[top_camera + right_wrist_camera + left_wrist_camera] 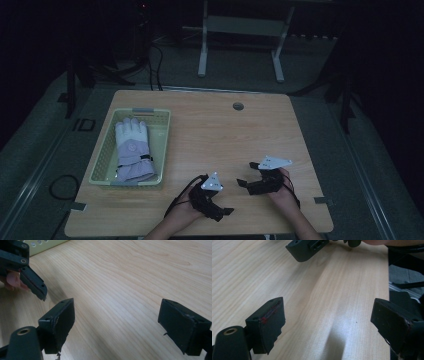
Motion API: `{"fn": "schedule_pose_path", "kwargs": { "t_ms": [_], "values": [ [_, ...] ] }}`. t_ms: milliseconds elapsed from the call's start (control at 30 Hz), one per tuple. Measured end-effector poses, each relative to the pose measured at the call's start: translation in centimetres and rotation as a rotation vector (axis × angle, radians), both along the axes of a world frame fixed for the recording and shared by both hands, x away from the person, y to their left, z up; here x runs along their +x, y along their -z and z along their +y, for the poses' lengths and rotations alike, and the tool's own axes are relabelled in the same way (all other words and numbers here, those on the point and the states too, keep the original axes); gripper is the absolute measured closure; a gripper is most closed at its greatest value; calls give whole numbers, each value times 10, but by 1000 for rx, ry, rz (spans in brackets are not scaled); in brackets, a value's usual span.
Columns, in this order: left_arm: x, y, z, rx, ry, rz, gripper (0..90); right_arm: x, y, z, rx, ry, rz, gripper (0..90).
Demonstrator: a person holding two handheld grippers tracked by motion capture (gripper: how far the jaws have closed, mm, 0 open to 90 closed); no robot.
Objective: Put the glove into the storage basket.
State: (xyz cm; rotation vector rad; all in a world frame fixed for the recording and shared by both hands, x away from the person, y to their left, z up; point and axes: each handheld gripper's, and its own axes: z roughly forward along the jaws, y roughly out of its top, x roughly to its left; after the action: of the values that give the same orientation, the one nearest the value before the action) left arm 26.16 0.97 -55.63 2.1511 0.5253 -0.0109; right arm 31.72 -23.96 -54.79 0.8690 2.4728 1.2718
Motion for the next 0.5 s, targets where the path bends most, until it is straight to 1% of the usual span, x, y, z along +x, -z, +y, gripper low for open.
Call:
{"fn": "schedule_pose_path", "kwargs": {
  "t_ms": [67, 167, 267, 333, 400, 500],
  "values": [
    [-1, 1, 0, -6, 10, 7, 126, -1, 2, -3, 5, 9, 2, 140],
    [-4, 2, 0, 0, 13, 1, 125, -2, 4, -5, 11, 21, 7, 140],
    [-6, 5, 1, -13, 15, -1, 126, -3, 6, -7, 18, 32, 13, 139],
    [-6, 7, 0, -2, 19, 0, 126, -2, 7, -8, 16, 34, 9, 139],
    [-6, 7, -1, -2, 22, -4, 126, -2, 7, -9, 25, 38, 12, 139],
    [-6, 6, 0, -15, 27, 0, 126, 0, 9, -10, 30, 46, 17, 139]
  ]
}}
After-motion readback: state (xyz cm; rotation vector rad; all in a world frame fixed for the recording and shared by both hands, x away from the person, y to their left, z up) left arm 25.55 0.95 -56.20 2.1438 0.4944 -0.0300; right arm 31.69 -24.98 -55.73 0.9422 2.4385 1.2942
